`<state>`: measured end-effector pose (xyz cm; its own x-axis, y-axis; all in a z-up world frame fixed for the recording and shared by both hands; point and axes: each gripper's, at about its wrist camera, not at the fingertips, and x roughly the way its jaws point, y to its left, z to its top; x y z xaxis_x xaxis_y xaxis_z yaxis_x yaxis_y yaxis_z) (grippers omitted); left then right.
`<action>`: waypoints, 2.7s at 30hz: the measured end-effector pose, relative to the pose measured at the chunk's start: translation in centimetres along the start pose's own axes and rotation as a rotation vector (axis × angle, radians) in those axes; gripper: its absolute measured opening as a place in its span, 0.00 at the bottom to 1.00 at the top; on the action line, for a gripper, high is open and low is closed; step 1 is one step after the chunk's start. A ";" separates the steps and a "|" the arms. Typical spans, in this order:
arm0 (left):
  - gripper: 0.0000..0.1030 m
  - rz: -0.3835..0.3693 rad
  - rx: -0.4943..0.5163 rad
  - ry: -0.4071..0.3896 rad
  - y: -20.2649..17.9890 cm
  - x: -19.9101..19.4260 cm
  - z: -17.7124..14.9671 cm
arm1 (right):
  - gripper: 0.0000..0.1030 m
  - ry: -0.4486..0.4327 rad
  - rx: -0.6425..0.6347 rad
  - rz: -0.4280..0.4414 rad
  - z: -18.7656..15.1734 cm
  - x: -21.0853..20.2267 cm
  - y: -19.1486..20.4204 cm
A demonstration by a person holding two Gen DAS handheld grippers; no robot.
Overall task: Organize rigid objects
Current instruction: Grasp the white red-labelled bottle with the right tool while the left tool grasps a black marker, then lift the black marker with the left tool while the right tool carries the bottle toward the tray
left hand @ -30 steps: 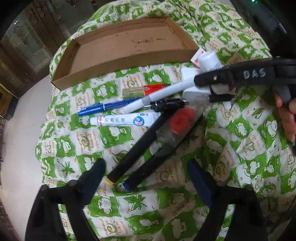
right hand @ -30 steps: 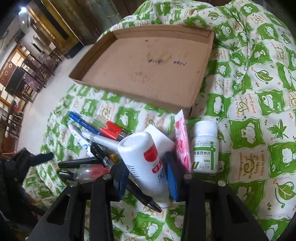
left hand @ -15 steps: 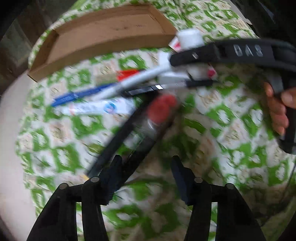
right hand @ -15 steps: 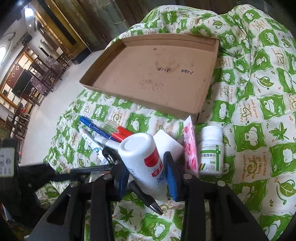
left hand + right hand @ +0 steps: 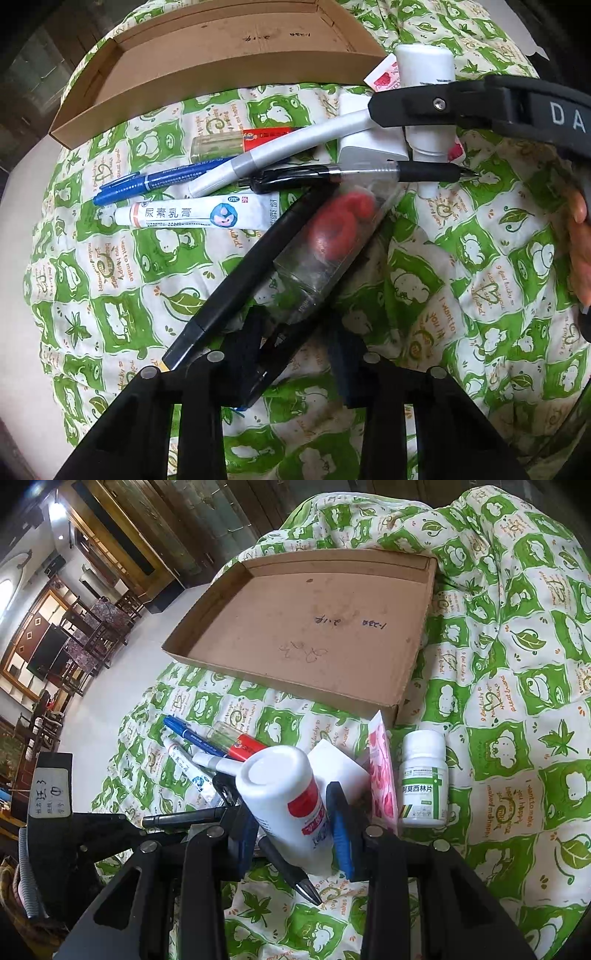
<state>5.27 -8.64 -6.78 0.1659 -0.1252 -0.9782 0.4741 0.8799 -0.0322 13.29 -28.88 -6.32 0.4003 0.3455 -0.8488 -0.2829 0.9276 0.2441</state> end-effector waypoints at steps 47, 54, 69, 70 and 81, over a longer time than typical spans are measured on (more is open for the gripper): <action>0.14 0.066 -0.130 0.053 1.3 5.2 3.3 | 0.33 -0.010 0.004 0.016 -0.4 -0.1 0.1; 0.14 0.123 -0.105 -0.011 -2.1 4.4 3.6 | 0.33 -0.017 0.004 0.019 -0.4 -0.2 0.1; 0.14 0.117 -0.107 -0.132 -3.2 0.5 1.2 | 0.33 -0.040 0.000 0.032 -0.4 -0.9 0.2; 0.14 0.113 -0.108 -0.135 -3.6 -0.1 1.0 | 0.33 -0.043 0.001 0.034 -0.4 -1.0 0.2; 0.14 0.207 -0.075 -0.192 -3.2 -4.3 2.6 | 0.32 -0.061 0.011 0.063 -0.3 -1.8 0.3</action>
<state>5.32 -12.15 -1.97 0.4168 -0.0177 -0.9088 0.3491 0.9263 0.1420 12.22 -29.26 -4.91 0.4343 0.4112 -0.8014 -0.3002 0.9049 0.3017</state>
